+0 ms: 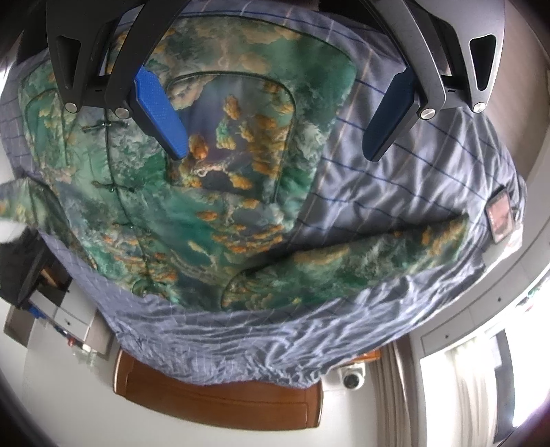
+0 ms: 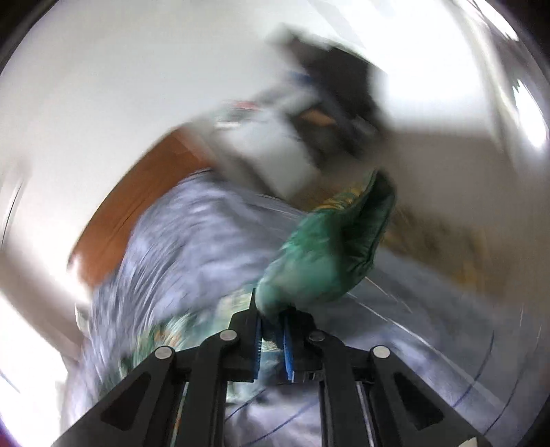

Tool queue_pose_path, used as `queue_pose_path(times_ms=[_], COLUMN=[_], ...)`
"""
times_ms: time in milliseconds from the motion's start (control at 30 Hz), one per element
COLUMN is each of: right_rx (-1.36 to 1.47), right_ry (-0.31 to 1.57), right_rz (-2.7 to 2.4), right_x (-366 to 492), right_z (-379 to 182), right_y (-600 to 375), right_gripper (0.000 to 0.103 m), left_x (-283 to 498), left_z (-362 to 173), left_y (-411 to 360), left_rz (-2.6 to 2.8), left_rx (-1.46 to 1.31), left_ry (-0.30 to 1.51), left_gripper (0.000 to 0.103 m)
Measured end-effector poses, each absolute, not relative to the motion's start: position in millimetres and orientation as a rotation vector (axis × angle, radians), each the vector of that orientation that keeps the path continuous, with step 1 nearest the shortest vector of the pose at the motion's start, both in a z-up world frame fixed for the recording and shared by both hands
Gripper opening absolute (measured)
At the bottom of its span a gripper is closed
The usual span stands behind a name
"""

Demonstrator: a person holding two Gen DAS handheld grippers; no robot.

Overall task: Fold large clothes
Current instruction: 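Grasp a spread sleeve with the right gripper and fold it across the jacket front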

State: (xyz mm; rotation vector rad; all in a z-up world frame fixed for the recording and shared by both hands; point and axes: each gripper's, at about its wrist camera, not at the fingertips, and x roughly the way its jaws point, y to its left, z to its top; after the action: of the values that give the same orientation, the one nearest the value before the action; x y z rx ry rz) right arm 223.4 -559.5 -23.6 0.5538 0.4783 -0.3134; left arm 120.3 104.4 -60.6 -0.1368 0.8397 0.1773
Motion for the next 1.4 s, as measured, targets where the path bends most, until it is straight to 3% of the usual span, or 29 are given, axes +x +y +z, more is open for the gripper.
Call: queue_pose_path(times_ms=[100, 233, 533, 700, 767, 833, 867, 1233, 1400], right_rx=[0.246, 0.01, -0.259, -0.341, -0.367, -0.376, -0.382, -0.334, -0.188], right_ry=[0.456, 0.464, 0.631, 0.737, 0.764, 0.779, 0.778, 0.779, 0.776], right_rz=[-0.148, 0.054, 0.271, 0.276, 0.289, 0.324, 0.334, 0.28, 0.179], right_x=[229.5, 231.3, 235.6, 211.2, 208.2, 197.3, 191.2, 145.0, 138.1], right_z=[18.7, 28.1, -55.1, -93.5, -105.0, -106.6, -107.8, -101.6, -89.6], right_y=[-475.4, -375.4, -246.7, -227.1, -219.3, -216.7, -216.3, -236.2, -270.4], right_gripper=[0.01, 0.01, 0.009, 0.015, 0.031, 0.053, 0.056, 0.058, 0.058], left_x=[121.1, 118.1, 105.1, 103.6, 105.9, 107.8, 109.1, 126.8, 159.9], left_z=[-62.9, -62.7, -73.1, -79.1, -80.8, -81.6, -81.9, -76.6, -62.9], left_y=[97.8, 90.7, 98.7, 96.1, 93.5, 90.4, 87.7, 62.3, 47.3], left_rz=[0.157, 0.144, 0.159, 0.162, 0.155, 0.146, 0.139, 0.039, -0.268], left_rx=[-0.147, -0.128, -0.153, -0.128, -0.128, -0.128, -0.123, -0.094, -0.325], left_ry=[0.839, 0.838, 0.851, 0.86, 0.867, 0.872, 0.874, 0.894, 0.959], left_gripper=[0.101, 0.101, 0.101, 0.101, 0.101, 0.101, 0.101, 0.101, 0.101])
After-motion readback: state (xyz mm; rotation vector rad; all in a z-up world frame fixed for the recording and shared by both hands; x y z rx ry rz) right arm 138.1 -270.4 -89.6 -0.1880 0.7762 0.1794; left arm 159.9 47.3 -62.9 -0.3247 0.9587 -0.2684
